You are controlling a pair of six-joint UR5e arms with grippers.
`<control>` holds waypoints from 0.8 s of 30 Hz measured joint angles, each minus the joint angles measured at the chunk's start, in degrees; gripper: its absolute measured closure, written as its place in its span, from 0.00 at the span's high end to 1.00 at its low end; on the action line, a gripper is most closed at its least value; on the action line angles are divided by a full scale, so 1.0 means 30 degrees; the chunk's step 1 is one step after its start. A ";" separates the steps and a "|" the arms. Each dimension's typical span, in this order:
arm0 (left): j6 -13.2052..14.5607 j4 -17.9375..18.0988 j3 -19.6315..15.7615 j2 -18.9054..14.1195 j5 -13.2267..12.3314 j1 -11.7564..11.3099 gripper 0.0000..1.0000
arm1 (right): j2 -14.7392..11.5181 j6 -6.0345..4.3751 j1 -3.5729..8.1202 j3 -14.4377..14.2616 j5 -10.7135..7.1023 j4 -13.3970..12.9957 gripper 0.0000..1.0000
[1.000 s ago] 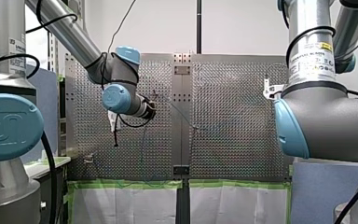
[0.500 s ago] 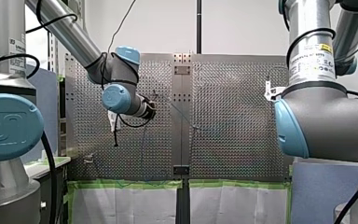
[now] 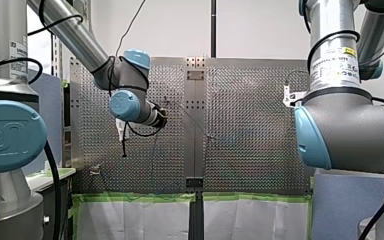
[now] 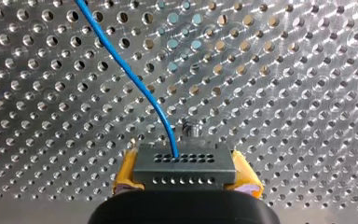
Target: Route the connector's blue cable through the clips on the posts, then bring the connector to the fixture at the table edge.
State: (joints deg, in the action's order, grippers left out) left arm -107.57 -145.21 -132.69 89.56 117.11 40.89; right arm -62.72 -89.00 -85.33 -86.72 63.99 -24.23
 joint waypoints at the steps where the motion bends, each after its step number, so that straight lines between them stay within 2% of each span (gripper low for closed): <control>1: 0.0000 0.0001 0.0001 -0.0001 0.0000 0.0000 1.00 | 0.0000 0.0003 -0.0003 0.0029 -0.0018 0.0015 0.00; 24: -0.0002 0.0000 0.0000 0.0000 0.0000 -0.0010 1.00 | 0.0057 0.0041 0.0239 0.0148 -0.0595 -0.0013 0.00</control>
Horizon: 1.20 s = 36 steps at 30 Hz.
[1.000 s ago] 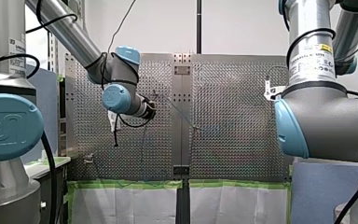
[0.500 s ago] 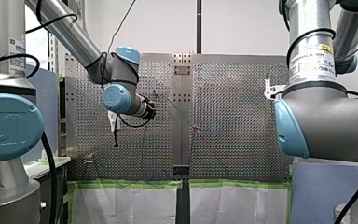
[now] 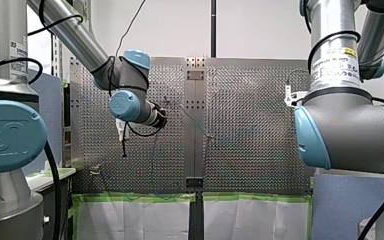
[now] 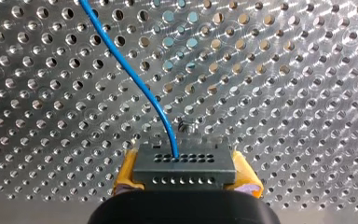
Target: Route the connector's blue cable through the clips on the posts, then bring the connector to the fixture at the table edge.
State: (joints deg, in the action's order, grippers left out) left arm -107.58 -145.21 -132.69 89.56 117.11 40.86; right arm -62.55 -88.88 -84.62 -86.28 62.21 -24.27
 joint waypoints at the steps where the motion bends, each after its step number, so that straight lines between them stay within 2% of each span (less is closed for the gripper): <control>1: 0.0001 -0.0001 -0.0001 -0.0001 0.0000 -0.0001 1.00 | 0.0000 0.0002 0.0001 -0.0002 -0.0054 0.0000 0.00; 11: 0.0000 0.0000 0.0000 0.0001 0.0000 -0.0063 1.00 | 0.0040 0.0027 0.0011 0.0030 -0.0800 -0.0050 0.00; 36: 0.0001 0.0000 -0.0001 0.0005 -0.0012 -0.0073 1.00 | 0.0183 -0.0046 0.0047 0.0294 -0.0867 0.0055 0.00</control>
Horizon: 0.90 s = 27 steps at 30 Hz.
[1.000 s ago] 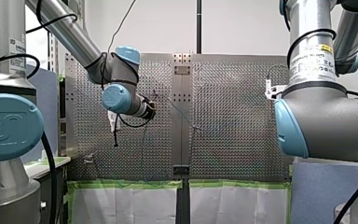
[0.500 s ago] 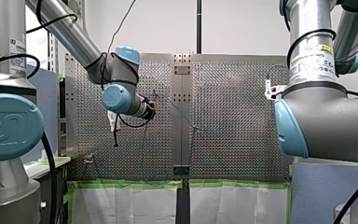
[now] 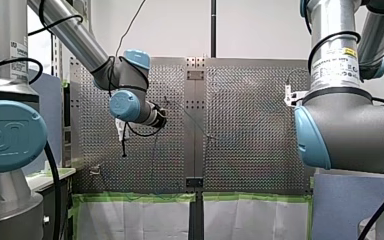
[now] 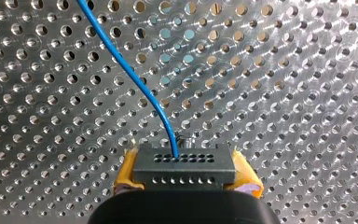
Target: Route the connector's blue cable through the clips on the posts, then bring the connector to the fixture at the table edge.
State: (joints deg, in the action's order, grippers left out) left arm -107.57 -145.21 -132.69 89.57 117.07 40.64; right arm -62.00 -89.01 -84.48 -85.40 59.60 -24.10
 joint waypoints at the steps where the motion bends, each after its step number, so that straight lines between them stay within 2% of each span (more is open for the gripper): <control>1: -0.0001 0.0000 0.0000 0.0000 -0.0004 0.0000 1.00 | 0.0012 0.0006 -0.0003 0.0004 -0.0001 0.0011 0.00; 27: -0.0031 0.0057 0.0000 0.0001 0.0012 -0.0045 1.00 | 0.0133 0.0080 -0.0015 0.0145 0.0004 -0.0128 0.00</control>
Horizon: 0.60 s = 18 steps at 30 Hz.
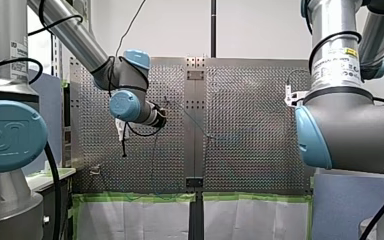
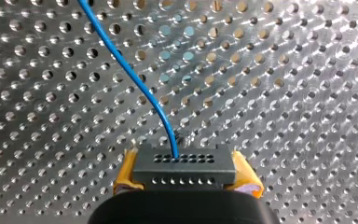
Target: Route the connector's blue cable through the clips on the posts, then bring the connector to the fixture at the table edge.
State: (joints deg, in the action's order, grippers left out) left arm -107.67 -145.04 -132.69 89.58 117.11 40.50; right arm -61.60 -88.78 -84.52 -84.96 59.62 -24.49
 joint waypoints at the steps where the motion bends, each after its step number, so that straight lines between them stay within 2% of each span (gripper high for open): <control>1: -0.0004 0.0008 0.0003 0.0001 0.0000 -0.0017 1.00 | 0.0000 0.0001 -0.0010 0.0013 0.0005 -0.0052 0.00; 10: 0.0000 0.0030 0.0004 0.0004 -0.0045 -0.0115 1.00 | 0.0038 0.0026 -0.0123 0.0067 -0.0007 -0.0259 0.00; 13: 0.0001 0.0036 0.0003 0.0004 -0.0055 -0.0127 1.00 | 0.0008 0.0215 0.0115 0.0082 -0.0014 0.0136 0.00; 15: 0.0001 0.0037 0.0002 0.0004 -0.0057 -0.0128 1.00 | 0.0005 0.0224 0.0140 0.0074 -0.0005 0.0214 0.00; 16: 0.0002 0.0042 0.0002 0.0004 -0.0053 -0.0131 1.00 | 0.0012 0.0223 0.0155 0.0061 -0.0002 0.0210 0.12; 17: 0.0001 0.0046 0.0002 0.0004 -0.0052 -0.0130 1.00 | 0.0019 0.0224 0.0155 0.0049 -0.0001 0.0213 0.38; 18: 0.0001 0.0049 0.0001 0.0004 -0.0050 -0.0133 1.00 | 0.0041 0.0225 0.0154 0.0029 -0.0005 0.0230 0.52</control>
State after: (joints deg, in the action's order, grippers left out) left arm -107.66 -144.89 -132.69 89.59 116.96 40.10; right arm -61.48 -88.10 -84.06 -84.87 59.60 -23.80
